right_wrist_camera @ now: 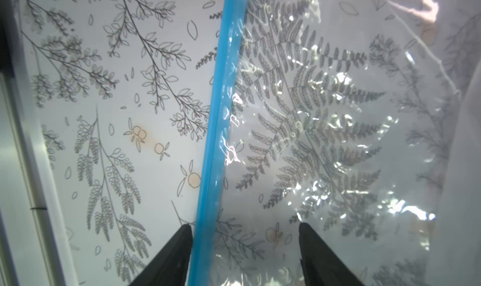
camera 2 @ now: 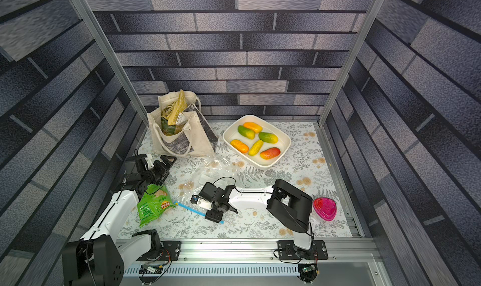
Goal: Place the mango in a zip-top bag and seal the zipper
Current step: Pick up the zipper food storage bag at the center of the board.
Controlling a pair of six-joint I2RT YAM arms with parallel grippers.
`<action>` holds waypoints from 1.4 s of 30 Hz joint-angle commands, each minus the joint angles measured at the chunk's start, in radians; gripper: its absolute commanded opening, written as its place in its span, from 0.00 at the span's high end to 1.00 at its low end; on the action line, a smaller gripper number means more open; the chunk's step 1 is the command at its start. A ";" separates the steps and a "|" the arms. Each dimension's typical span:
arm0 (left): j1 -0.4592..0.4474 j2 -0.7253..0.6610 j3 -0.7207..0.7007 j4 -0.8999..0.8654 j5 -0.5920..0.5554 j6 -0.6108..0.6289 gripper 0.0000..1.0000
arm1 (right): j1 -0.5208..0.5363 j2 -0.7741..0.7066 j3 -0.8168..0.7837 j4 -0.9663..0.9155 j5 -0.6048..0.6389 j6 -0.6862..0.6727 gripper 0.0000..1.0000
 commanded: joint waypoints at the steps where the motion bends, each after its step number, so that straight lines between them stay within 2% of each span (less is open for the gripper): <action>1: 0.010 0.008 -0.010 -0.019 -0.008 0.030 0.00 | 0.021 0.028 0.044 -0.053 0.064 -0.032 0.32; 4: 0.010 0.023 -0.010 -0.013 -0.001 0.030 0.00 | 0.027 0.051 0.066 -0.065 0.072 -0.035 0.32; 5: 0.010 0.026 -0.010 -0.011 0.002 0.030 0.00 | 0.028 0.054 0.068 -0.060 0.087 -0.033 0.37; 8: 0.011 0.032 -0.011 -0.008 0.006 0.032 0.00 | 0.029 0.057 0.067 -0.052 0.108 -0.033 0.60; 14: 0.011 0.031 -0.018 0.000 0.015 0.030 0.00 | 0.029 0.056 0.069 -0.051 0.074 -0.030 0.72; 21: 0.013 0.038 -0.027 0.016 0.029 0.023 0.00 | 0.004 0.068 0.066 -0.036 0.065 -0.006 0.82; 26: 0.012 0.038 -0.027 0.019 0.036 0.025 0.00 | -0.003 0.062 0.060 -0.019 0.105 0.008 0.87; 33: 0.012 0.027 -0.028 0.019 0.053 0.018 0.00 | -0.023 0.017 0.052 0.009 0.204 0.019 1.00; 42: 0.013 -0.035 -0.031 -0.003 0.067 0.006 0.00 | -0.054 -0.111 0.015 0.104 0.282 0.068 1.00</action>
